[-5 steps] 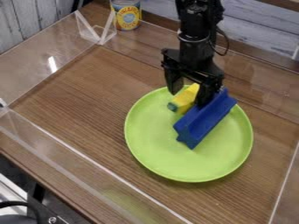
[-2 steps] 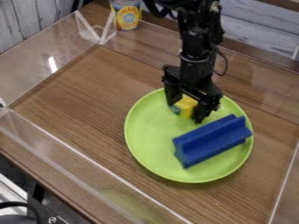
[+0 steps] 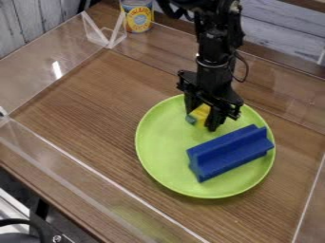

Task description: Remove the banana from inside the green plate and put it on the table

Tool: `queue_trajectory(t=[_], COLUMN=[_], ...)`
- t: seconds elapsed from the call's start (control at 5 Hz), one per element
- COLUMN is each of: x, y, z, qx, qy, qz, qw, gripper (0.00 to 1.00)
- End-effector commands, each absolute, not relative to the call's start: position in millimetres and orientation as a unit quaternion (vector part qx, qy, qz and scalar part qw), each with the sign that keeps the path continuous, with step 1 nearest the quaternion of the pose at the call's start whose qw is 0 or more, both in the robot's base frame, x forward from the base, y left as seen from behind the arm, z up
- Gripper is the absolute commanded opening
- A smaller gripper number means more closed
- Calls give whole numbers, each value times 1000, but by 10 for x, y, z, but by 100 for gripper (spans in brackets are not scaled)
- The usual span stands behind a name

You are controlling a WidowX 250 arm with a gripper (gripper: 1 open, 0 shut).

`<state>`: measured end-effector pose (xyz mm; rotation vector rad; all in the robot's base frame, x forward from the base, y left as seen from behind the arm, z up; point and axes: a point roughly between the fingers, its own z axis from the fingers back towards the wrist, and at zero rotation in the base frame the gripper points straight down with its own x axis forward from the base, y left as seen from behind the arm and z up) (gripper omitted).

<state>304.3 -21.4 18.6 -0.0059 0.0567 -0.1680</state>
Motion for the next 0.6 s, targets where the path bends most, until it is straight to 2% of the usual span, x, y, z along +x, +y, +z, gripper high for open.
queue_trajectory(t=[0.0, 0.4], x=[3040, 3039], y=[-216, -163], z=[338, 570], qx=[-1, 0], qy=[18, 5], qz=[-87, -80], qw=[996, 997], gripper=[0, 0])
